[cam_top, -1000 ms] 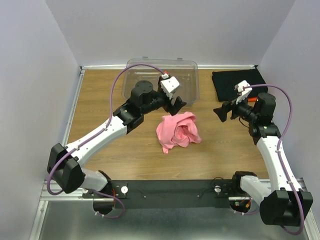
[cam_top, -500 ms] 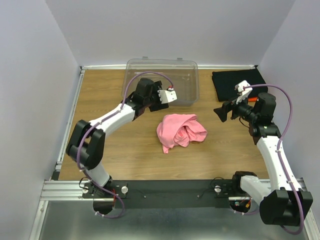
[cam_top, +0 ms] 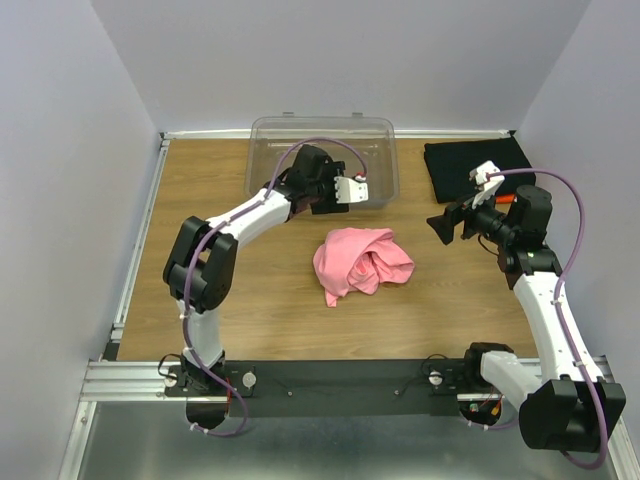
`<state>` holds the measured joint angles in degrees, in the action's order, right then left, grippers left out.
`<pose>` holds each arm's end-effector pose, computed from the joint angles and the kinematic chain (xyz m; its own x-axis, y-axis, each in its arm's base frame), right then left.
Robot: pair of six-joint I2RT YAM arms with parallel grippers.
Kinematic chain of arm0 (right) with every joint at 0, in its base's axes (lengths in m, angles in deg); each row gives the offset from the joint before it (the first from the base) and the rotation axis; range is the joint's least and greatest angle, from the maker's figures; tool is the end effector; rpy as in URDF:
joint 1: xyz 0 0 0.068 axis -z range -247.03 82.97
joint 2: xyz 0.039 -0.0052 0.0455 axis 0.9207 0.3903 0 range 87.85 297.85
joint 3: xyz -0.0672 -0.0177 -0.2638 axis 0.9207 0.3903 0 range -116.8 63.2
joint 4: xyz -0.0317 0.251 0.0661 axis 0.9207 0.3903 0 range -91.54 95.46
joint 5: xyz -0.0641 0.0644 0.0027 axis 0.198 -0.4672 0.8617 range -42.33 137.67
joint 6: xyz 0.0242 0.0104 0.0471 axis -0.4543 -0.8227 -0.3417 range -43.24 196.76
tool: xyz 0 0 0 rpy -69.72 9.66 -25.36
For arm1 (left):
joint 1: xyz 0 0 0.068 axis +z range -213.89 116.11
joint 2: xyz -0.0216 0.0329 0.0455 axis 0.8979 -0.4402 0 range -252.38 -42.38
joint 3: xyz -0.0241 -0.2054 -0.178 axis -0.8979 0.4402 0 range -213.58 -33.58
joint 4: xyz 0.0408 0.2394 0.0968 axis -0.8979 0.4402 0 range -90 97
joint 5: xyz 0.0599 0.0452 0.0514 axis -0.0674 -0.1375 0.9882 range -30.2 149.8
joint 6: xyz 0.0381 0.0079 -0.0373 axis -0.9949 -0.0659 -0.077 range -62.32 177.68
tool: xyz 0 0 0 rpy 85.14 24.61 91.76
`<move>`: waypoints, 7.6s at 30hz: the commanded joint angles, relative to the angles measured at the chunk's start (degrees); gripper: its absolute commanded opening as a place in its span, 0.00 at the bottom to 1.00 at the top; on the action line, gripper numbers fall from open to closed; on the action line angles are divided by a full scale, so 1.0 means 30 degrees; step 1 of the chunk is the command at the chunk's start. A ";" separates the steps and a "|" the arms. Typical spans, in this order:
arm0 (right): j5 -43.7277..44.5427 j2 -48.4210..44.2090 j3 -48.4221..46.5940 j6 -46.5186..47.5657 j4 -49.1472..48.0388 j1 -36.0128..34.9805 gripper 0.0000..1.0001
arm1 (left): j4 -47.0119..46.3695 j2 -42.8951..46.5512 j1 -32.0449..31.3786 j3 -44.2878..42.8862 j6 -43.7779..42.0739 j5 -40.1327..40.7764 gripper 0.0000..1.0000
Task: Fold and stack the t-shirts
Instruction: Flatten the tshirt out
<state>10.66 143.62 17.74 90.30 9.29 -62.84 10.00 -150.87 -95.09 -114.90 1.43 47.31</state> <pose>0.2199 0.0054 0.3099 -0.2323 -0.1705 -0.9576 -0.5720 0.8202 -0.0073 0.3687 -0.2324 0.2398 0.2562 0.7940 -0.5513 0.7925 0.1540 0.5901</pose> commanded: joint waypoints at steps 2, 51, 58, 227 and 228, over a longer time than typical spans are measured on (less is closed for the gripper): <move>-0.0407 -0.0220 0.0121 -0.0031 0.0404 0.0099 1.00 | 0.1879 -0.1892 0.0058 -0.0782 -0.0001 -0.0054 0.75; -0.0611 -0.0103 0.0121 0.0028 0.0492 0.0099 1.00 | -0.2101 -0.2394 0.0059 0.0532 0.1463 0.4015 0.26; -0.0611 -0.0249 0.0092 0.0028 0.0492 0.0099 1.00 | -0.2894 -0.0873 0.0087 0.1792 0.2630 0.4662 0.00; -0.0158 0.3144 -2.1739 -0.1928 0.7615 -0.6230 0.00 | -0.8256 1.1696 -0.9380 0.7995 2.7969 0.6856 0.21; -0.1477 0.3671 -2.1096 -0.2515 0.7118 -0.6200 0.00 | -0.8139 1.2163 -0.8911 0.8991 2.8877 0.7120 0.37</move>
<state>23.82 148.54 -49.77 91.00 32.50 -82.16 -14.94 -118.06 -126.17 -97.39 81.76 58.26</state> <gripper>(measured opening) 0.013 0.183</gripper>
